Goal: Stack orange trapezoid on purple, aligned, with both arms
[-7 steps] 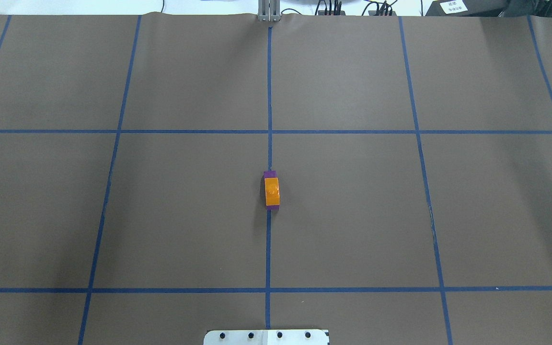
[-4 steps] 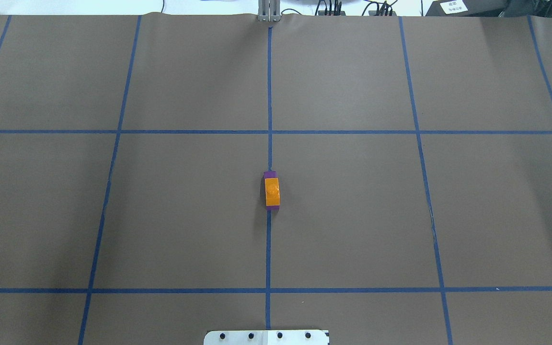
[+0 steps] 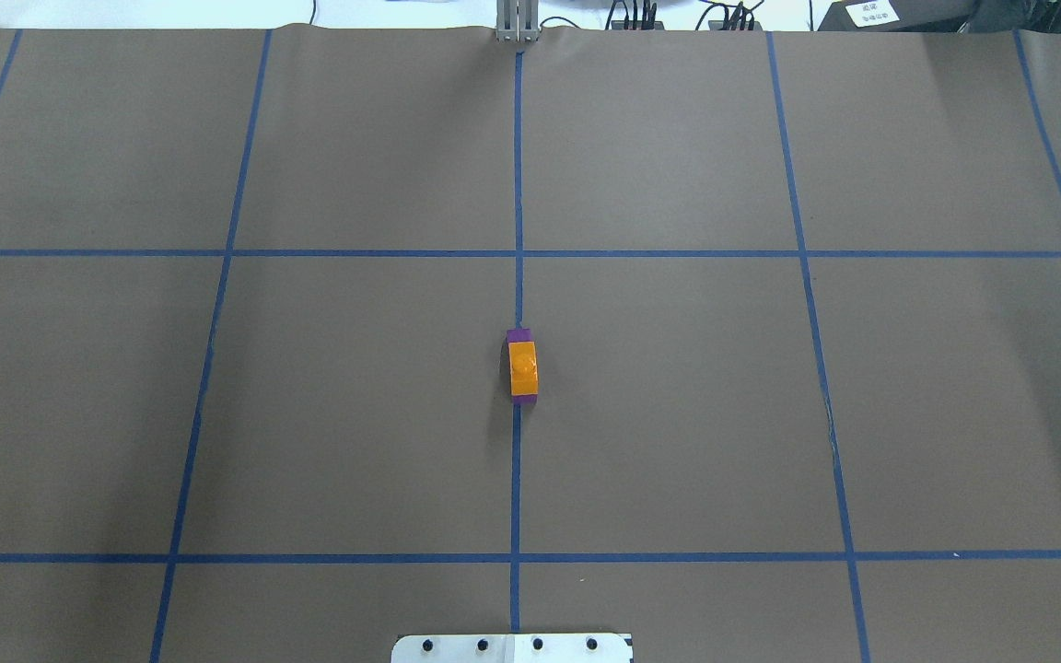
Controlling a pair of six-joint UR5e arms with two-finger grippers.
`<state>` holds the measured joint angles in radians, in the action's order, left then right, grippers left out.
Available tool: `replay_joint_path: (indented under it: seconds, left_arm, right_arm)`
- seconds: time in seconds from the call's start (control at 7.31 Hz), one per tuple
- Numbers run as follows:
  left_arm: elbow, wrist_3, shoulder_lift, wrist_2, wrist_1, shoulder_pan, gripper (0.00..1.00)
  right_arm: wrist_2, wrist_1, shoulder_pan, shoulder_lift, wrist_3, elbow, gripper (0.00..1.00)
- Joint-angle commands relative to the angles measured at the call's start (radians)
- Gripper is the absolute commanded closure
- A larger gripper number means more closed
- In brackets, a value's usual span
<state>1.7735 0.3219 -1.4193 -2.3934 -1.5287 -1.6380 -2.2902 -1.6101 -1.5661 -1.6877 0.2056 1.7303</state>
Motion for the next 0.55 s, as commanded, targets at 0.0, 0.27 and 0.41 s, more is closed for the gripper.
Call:
replay_joint_path:
  seconds: [0.0, 0.27, 0.41]
  left_arm:
    - [0.001, -0.007, 0.002, 0.007, -0.002, -0.002, 0.00]
    - [0.001, -0.009, 0.003, 0.007, -0.002, -0.002, 0.00]
    - [0.001, -0.007, 0.003, 0.007, -0.002, -0.002, 0.00]
  right_arm:
    - [0.000, -0.001, 0.000, -0.003, -0.002, -0.001, 0.00]
    - [0.000, 0.001, 0.000, -0.009, -0.002, 0.000, 0.00]
    - [0.000, -0.001, 0.000, -0.009, -0.002, 0.002, 0.00]
